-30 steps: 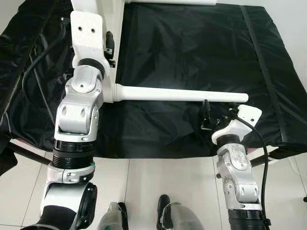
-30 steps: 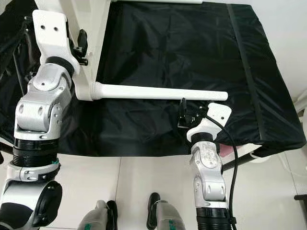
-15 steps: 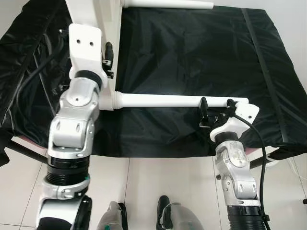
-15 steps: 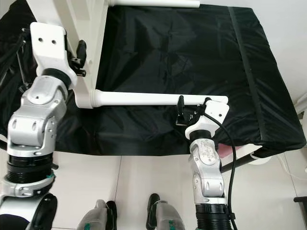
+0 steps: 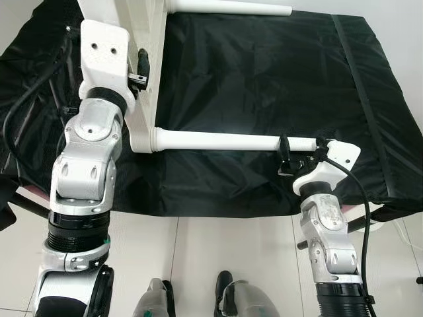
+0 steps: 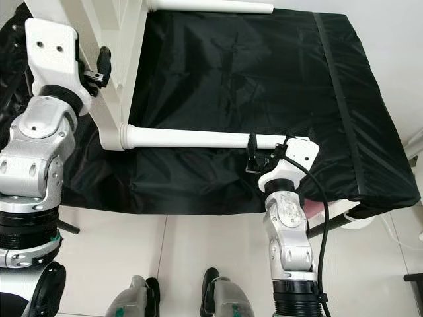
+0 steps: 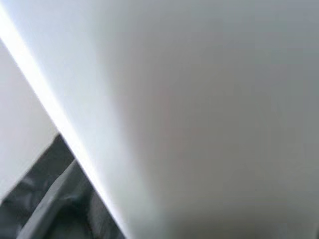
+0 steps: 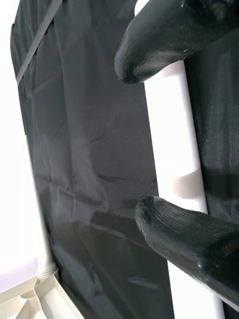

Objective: Building children table

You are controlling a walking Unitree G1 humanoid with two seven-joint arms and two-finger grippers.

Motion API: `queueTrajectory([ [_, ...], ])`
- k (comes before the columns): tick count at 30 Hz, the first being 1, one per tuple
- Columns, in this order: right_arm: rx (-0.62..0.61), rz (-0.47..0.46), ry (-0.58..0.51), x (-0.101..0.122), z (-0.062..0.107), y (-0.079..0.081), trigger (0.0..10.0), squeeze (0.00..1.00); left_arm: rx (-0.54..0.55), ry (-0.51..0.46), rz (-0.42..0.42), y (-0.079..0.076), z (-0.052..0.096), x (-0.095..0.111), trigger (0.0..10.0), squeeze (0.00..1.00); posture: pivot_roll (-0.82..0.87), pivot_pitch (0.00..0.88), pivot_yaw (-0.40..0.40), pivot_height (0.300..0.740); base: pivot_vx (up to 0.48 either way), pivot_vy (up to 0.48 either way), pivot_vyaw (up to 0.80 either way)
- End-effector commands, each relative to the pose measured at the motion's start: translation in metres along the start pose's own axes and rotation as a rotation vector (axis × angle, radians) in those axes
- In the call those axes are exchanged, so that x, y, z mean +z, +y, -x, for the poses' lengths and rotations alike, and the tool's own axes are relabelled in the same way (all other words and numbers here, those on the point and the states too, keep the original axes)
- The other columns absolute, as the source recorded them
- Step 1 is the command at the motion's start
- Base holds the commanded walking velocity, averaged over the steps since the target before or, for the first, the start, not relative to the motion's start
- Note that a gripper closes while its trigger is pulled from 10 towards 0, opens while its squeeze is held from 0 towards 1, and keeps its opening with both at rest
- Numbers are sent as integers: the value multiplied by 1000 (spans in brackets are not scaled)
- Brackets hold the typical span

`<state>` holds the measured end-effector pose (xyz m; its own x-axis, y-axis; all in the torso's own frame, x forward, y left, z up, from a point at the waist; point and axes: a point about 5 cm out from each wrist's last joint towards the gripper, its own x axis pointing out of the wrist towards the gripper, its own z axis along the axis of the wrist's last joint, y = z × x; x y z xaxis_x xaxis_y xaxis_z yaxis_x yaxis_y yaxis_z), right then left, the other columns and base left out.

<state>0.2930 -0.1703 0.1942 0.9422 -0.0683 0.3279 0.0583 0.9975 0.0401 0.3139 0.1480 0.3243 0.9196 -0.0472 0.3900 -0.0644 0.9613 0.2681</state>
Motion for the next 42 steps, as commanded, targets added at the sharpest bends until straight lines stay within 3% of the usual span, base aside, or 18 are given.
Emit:
queueTrajectory([
  [1, -1, 3, 9, -2, 3, -2, 10000, 0, -24, -50, -56, -1, 2, 7, 10000, 0, 90, 217, -21, 740, 0, 0, 0],
  [6, -1, 6, 10, -2, 4, -4, 10000, 0, -37, -69, -69, -5, 5, 12, 10000, 0, 92, 220, -20, 740, 0, 0, 0],
  [10, -3, 4, 15, -3, 6, -3, 10000, 0, -13, -98, -66, -14, 16, 19, 10000, 0, 96, 227, -17, 740, 0, 0, 0],
  [19, 5, 0, 22, -4, 5, -2, 10000, 0, -8, -117, -105, -22, 35, 12, 10000, 0, 103, 234, -33, 740, 0, 0, 0],
  [31, 37, 5, 29, -4, 1, -1, 10000, 0, 73, -109, -151, -7, 57, 19, 10000, 0, 119, 263, -65, 740, 0, 0, 0],
  [42, 86, -7, 40, -5, -8, 6, 10000, 0, 145, -125, -104, 0, 69, 29, 10000, 0, 158, 283, -99, 740, 0, 0, 0],
])
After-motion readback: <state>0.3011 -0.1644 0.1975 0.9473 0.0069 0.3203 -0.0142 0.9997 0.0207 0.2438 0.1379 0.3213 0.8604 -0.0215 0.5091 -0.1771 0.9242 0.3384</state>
